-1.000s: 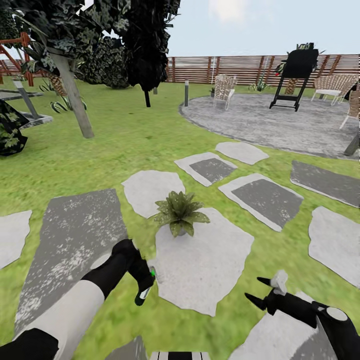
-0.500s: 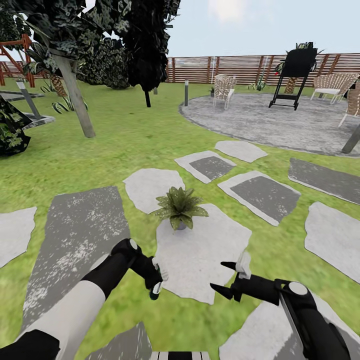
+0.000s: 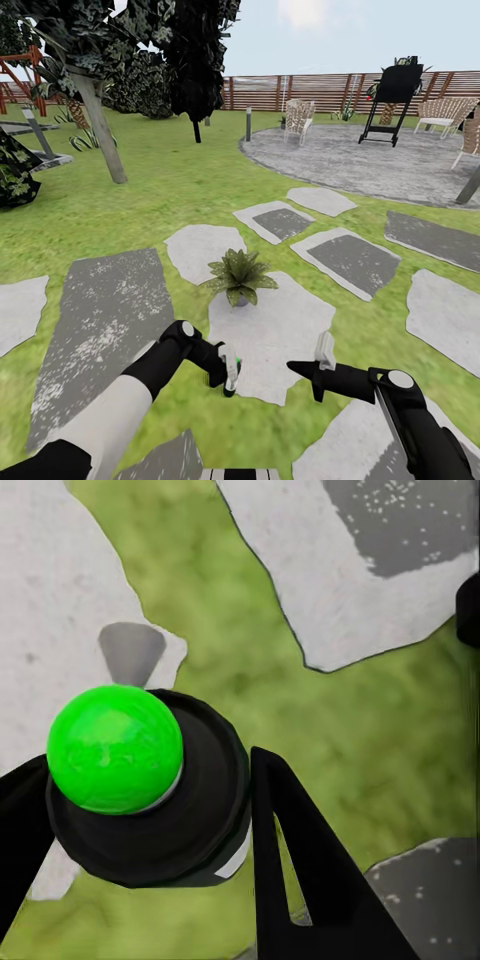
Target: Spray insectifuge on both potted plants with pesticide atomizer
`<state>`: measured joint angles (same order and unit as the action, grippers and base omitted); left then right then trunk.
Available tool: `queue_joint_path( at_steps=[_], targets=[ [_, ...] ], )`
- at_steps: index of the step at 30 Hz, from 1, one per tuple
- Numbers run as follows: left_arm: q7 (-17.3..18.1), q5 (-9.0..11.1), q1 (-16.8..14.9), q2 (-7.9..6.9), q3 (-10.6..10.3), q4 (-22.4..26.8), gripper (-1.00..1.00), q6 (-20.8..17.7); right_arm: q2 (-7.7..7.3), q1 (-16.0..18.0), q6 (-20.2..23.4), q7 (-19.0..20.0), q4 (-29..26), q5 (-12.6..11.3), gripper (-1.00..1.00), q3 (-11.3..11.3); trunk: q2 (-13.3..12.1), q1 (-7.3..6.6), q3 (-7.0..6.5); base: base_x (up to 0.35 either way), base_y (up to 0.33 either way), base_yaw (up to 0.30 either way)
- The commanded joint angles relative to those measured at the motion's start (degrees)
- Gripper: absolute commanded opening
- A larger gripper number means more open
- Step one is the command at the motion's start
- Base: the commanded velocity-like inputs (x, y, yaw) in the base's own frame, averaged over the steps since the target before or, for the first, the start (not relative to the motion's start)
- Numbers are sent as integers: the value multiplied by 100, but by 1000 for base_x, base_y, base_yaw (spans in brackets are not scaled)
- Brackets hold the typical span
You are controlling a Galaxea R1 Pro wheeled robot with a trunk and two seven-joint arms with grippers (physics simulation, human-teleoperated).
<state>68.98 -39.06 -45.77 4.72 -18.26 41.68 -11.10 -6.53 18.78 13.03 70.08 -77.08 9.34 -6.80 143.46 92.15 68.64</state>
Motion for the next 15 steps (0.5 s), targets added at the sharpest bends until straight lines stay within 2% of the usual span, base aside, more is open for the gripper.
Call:
queue_joint_path(
  at_steps=[1, 3, 7, 15],
  targets=[
    [26, -19, -2, 52, -8, 8, -100, -49, -2, 3, 60, 31, 5, 21, -100, -9, 2, -1, 5, 0, 0, 0],
    [59, -22, -2, 136, -36, 7, -100, -43, -5, 3, 60, 27, 15, 33, -100, -6, 2, -1, 5, 0, 0, 0],
    [88, -17, -2, 256, -328, 9, -100, -48, -8, 3, 60, 23, 87, 41, -100, -14, 2, -1, 5, 0, 0, 0],
    [89, -17, -2, 468, -386, 13, -100, -44, -6, 3, 60, 23, 97, 42, -100, -14, 2, -1, 5, 0, 0, 0]
  ],
)
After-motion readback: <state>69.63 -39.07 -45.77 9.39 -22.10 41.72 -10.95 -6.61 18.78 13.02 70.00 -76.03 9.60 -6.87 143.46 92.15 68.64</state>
